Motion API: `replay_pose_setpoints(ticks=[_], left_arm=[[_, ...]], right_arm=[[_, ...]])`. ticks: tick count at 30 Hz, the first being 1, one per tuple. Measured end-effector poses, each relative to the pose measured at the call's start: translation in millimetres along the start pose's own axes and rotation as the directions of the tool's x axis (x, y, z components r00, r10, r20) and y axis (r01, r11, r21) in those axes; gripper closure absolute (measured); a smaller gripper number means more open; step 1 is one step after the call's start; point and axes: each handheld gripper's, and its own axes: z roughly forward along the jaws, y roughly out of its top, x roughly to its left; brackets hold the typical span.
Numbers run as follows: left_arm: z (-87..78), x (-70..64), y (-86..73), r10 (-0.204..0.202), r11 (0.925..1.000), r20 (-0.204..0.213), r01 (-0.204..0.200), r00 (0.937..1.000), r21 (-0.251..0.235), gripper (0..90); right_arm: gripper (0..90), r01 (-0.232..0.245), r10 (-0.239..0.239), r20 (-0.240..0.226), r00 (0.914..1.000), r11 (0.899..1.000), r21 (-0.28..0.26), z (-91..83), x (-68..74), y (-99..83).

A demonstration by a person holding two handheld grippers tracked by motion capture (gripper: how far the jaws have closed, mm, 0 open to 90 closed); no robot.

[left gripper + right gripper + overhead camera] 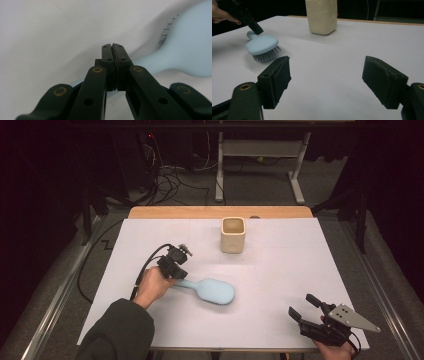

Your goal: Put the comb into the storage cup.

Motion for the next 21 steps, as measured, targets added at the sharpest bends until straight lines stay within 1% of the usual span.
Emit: replay_pose_setpoints(ticks=[2,3,7,9,11,14,15,20,21], left_arm=[[-0.5,-0.3,-1.4,0.008,1.0000,-0.001,-0.008,1.0000,-0.002,88.3],[-1.4,-1.8,-4.3,0.009,0.9999,0.004,-0.009,1.0000,-0.008,88.3],[-3.2,-4.3,-7.9,0.012,0.9999,0.016,-0.012,0.9998,-0.007,88.2],[-4.5,-5.7,-10.7,0.010,0.9999,0.025,-0.010,0.9996,-0.014,88.3],[-5.5,-7.0,-15.8,-0.005,0.9995,0.049,0.006,0.9988,-0.029,88.3],[-6.5,-8.4,-18.8,-0.007,0.9995,0.057,0.009,0.9984,-0.031,88.3],[-7.4,-8.8,-20.0,-0.001,0.9996,0.058,0.003,0.9983,-0.028,88.3],[-9.8,-12.3,-26.0,0.002,0.9996,0.069,-0.001,0.9976,-0.027,88.3],[-9.9,-13.1,-27.6,-0.005,0.9995,0.076,0.008,0.9971,-0.031,88.3]], right_arm=[[23.3,0.000,0.000,0.000,1.0000,1.000,0.001,0.1,0.0,0.0],[23.3,0.001,-0.001,-0.001,1.0000,1.000,0.004,0.4,0.0,0.1],[23.3,0.003,-0.002,-0.001,1.0000,1.000,0.003,0.5,0.1,0.1],[23.3,0.001,-0.001,0.000,1.0000,1.000,0.004,0.4,0.1,0.1],[23.3,0.003,-0.003,-0.001,1.0000,1.000,0.004,0.5,0.2,0.1],[23.3,0.003,-0.003,-0.001,1.0000,1.000,0.004,0.6,0.3,0.1],[23.3,0.003,-0.003,-0.001,1.0000,1.000,0.004,0.6,0.3,0.1],[23.3,0.004,-0.004,-0.001,1.0000,1.000,0.003,1.0,0.4,0.1],[23.3,0.005,-0.005,-0.002,1.0000,1.000,0.004,0.9,0.5,0.2]])
